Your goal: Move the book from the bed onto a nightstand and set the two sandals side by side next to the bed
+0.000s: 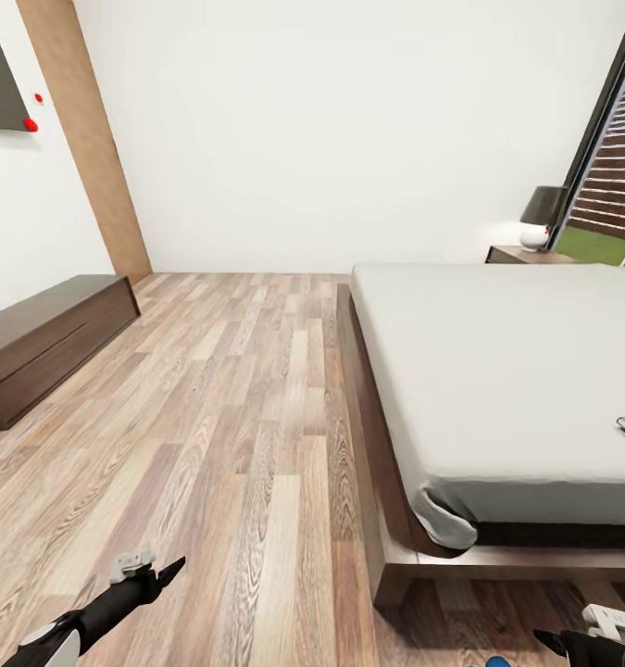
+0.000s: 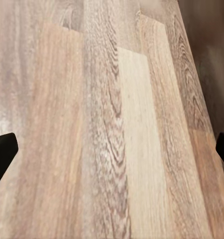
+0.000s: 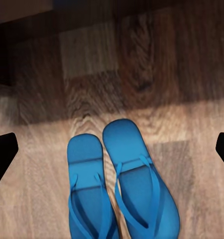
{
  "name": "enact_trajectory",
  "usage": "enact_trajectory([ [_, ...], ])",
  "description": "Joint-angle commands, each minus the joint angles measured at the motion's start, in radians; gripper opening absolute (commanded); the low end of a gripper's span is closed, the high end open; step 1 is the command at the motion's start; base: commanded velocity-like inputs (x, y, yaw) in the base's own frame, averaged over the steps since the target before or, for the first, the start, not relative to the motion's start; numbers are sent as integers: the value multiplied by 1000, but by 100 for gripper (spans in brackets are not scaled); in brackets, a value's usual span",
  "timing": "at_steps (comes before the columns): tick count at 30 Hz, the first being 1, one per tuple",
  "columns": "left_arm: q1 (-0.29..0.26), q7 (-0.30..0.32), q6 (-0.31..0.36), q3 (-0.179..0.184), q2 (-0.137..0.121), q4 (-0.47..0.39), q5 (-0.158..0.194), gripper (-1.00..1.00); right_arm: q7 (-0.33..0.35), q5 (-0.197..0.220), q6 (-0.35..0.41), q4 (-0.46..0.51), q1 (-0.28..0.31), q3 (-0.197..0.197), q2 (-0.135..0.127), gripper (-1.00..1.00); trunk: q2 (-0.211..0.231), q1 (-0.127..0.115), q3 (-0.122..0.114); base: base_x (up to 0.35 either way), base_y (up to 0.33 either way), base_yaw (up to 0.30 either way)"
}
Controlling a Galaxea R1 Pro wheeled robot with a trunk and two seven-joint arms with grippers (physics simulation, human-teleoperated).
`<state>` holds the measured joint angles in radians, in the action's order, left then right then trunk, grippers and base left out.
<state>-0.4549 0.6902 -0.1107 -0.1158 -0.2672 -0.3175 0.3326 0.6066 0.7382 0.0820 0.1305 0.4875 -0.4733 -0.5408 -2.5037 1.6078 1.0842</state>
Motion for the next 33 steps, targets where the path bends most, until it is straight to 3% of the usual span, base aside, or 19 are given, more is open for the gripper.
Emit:
enact_trajectory([
  [1,-1,5,-1,-1,0,2,4,100,2,10,8,1,0,-4,-1,100,0,-1,-3,0,0,0],
  [17,-1,4,-1,0,2,2,3,100,1,10,8,1,0,-4,1,100,4,-8,-65,0,0,0],
  [33,-1,3,-1,0,8,2,3,100,1,9,8,1,0,-4,17,100,116,-69,-115,0,0,0],
])
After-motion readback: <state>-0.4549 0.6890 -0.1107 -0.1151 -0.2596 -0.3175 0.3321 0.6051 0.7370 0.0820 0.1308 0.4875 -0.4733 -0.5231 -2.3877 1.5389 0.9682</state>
